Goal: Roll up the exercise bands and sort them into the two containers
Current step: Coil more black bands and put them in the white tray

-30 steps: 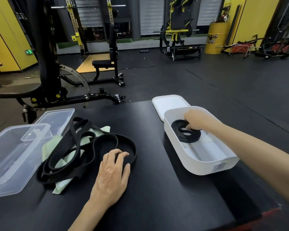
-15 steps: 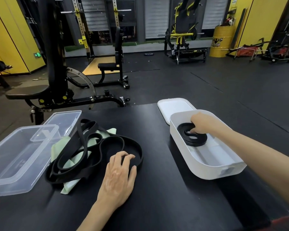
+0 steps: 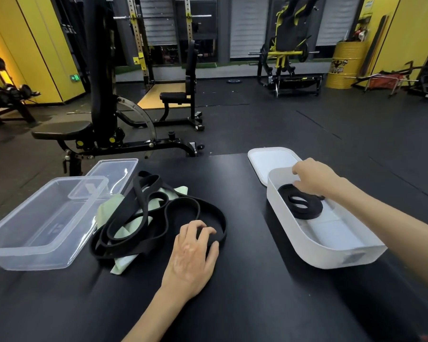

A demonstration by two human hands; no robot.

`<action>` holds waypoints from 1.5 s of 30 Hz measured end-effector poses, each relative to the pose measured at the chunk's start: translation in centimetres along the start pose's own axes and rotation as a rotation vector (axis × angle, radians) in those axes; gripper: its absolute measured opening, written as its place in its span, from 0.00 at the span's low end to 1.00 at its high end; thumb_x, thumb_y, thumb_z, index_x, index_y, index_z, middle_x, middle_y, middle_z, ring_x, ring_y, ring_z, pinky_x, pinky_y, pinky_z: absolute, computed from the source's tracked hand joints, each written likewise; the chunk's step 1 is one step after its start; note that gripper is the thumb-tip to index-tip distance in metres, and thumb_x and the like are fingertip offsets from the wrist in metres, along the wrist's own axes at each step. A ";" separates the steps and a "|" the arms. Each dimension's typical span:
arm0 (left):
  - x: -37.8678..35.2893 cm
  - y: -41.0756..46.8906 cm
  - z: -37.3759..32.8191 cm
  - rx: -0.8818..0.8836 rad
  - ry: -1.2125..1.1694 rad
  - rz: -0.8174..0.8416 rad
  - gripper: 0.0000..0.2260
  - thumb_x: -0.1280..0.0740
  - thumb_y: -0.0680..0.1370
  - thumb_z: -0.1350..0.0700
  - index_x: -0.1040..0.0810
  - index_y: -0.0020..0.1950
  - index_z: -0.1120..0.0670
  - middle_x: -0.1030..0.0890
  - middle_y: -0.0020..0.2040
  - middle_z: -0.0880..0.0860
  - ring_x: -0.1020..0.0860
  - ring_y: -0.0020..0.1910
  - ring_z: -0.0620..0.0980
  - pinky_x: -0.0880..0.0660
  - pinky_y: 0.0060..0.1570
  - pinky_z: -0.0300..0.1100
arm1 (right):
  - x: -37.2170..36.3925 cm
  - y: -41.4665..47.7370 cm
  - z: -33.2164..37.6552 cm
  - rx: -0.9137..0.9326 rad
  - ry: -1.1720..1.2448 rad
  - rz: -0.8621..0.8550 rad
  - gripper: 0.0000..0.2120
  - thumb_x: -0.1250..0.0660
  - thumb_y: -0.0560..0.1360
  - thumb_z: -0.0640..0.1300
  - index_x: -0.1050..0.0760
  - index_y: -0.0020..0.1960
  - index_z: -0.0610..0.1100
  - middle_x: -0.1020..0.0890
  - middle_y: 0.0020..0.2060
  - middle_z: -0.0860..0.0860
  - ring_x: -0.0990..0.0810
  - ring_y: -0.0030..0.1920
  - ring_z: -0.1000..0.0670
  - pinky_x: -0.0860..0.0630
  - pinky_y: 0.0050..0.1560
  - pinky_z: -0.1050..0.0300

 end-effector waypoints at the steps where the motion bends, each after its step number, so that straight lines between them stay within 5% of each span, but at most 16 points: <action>1: 0.0 0.0 0.0 -0.003 -0.001 -0.002 0.14 0.45 0.77 0.46 0.23 0.55 0.49 0.29 0.55 0.46 0.30 0.55 0.46 0.28 0.54 0.40 | 1.0 -0.2 1.0 0.025 0.011 -0.049 0.11 0.39 0.74 0.40 0.26 0.55 0.39 0.22 0.49 0.43 0.22 0.46 0.41 0.25 0.41 0.53; 3: 0.0 0.0 0.1 -0.013 -0.006 -0.009 0.14 0.45 0.77 0.46 0.22 0.52 0.49 0.28 0.53 0.46 0.29 0.53 0.46 0.28 0.53 0.40 | 3.6 -1.1 3.4 0.077 -0.011 -0.158 0.03 0.40 0.73 0.38 0.28 0.42 0.40 0.24 0.41 0.46 0.25 0.42 0.41 0.32 0.34 0.55; 6: 0.1 -0.2 -0.1 -0.029 -0.041 -0.002 0.12 0.43 0.78 0.47 0.22 0.49 0.49 0.27 0.51 0.45 0.29 0.51 0.45 0.27 0.51 0.40 | 7.0 -3.4 8.4 0.228 -0.013 -0.310 0.14 0.40 0.71 0.35 0.41 0.31 0.44 0.30 0.31 0.49 0.29 0.36 0.43 0.34 0.30 0.54; 10: 0.1 0.0 0.3 -0.010 -0.172 0.023 0.07 0.39 0.79 0.52 0.22 0.51 0.51 0.28 0.53 0.45 0.30 0.52 0.44 0.27 0.52 0.39 | 6.0 -7.2 16.5 0.468 0.249 -0.189 0.06 0.40 0.74 0.42 0.26 0.41 0.43 0.24 0.38 0.48 0.27 0.42 0.45 0.30 0.40 0.54; 13: 1.9 0.0 1.3 0.045 -0.233 -0.069 0.08 0.37 0.77 0.62 0.22 0.52 0.54 0.27 0.54 0.47 0.28 0.52 0.46 0.29 0.53 0.40 | 2.5 -9.7 21.4 0.557 0.303 -0.058 0.10 0.40 0.76 0.47 0.24 0.44 0.41 0.21 0.43 0.44 0.23 0.47 0.43 0.27 0.44 0.52; 17: 5.9 -0.1 5.4 0.117 0.091 -0.215 0.16 0.29 0.68 0.62 0.22 0.56 0.57 0.25 0.56 0.57 0.28 0.57 0.56 0.27 0.59 0.49 | -2.3 -11.5 23.9 0.528 0.258 -0.004 0.17 0.43 0.78 0.56 0.25 0.49 0.43 0.23 0.50 0.44 0.25 0.52 0.42 0.30 0.51 0.50; 20: 8.0 0.3 10.9 0.323 0.284 -0.107 0.25 0.26 0.69 0.49 0.25 0.61 0.59 0.26 0.59 0.62 0.30 0.61 0.61 0.30 0.61 0.55 | -3.7 -12.2 24.3 0.490 0.220 -0.066 0.19 0.43 0.78 0.57 0.26 0.58 0.44 0.26 0.55 0.47 0.29 0.56 0.44 0.33 0.60 0.50; 22: 8.2 0.4 13.9 0.407 0.257 0.076 0.24 0.31 0.73 0.42 0.26 0.62 0.56 0.26 0.59 0.58 0.30 0.62 0.58 0.32 0.62 0.50 | -3.5 -12.4 24.2 0.468 0.252 -0.113 0.17 0.42 0.78 0.54 0.27 0.60 0.44 0.27 0.56 0.47 0.29 0.57 0.45 0.35 0.63 0.52; 25: 7.6 -0.2 15.5 0.387 0.181 0.314 0.16 0.35 0.76 0.43 0.23 0.58 0.51 0.24 0.56 0.50 0.28 0.60 0.52 0.30 0.57 0.44 | -3.5 -13.5 23.7 0.458 0.351 -0.181 0.15 0.41 0.78 0.50 0.27 0.60 0.44 0.27 0.55 0.48 0.29 0.57 0.46 0.36 0.65 0.54; 27: 8.0 -0.6 15.0 0.325 0.160 0.327 0.12 0.34 0.77 0.47 0.21 0.55 0.52 0.22 0.53 0.50 0.27 0.58 0.51 0.29 0.56 0.45 | -3.8 -15.0 23.0 0.436 0.435 -0.287 0.13 0.38 0.76 0.47 0.26 0.58 0.43 0.27 0.53 0.49 0.28 0.56 0.47 0.31 0.62 0.54; 34: 11.8 1.4 12.9 0.262 0.197 0.139 0.08 0.35 0.77 0.52 0.19 0.51 0.54 0.18 0.46 0.53 0.24 0.52 0.53 0.29 0.52 0.44 | -2.9 -17.1 21.8 0.332 0.505 -0.530 0.12 0.32 0.69 0.37 0.25 0.53 0.41 0.26 0.53 0.47 0.28 0.58 0.48 0.28 0.58 0.58; 42: 21.0 7.7 7.0 0.131 -0.091 -0.182 0.02 0.31 0.75 0.60 0.20 0.46 0.57 0.19 0.43 0.54 0.22 0.47 0.55 0.29 0.47 0.47 | -2.9 -17.2 22.4 0.408 0.516 -0.499 0.15 0.29 0.65 0.37 0.25 0.50 0.45 0.26 0.50 0.52 0.29 0.53 0.53 0.26 0.53 0.61; 45: 23.8 9.2 4.7 0.078 -0.171 -0.276 0.03 0.30 0.74 0.61 0.19 0.47 0.59 0.18 0.43 0.54 0.21 0.46 0.54 0.26 0.49 0.49 | -2.0 -16.6 23.2 0.478 0.536 -0.380 0.10 0.35 0.70 0.44 0.26 0.52 0.47 0.28 0.49 0.55 0.29 0.52 0.55 0.24 0.52 0.58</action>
Point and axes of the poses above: each hand's wrist, its own y-axis towards the middle knuckle, its own x-axis out of the back of the hand, z = x × y, the point moved 9 cm from there along y, towards the middle knuckle
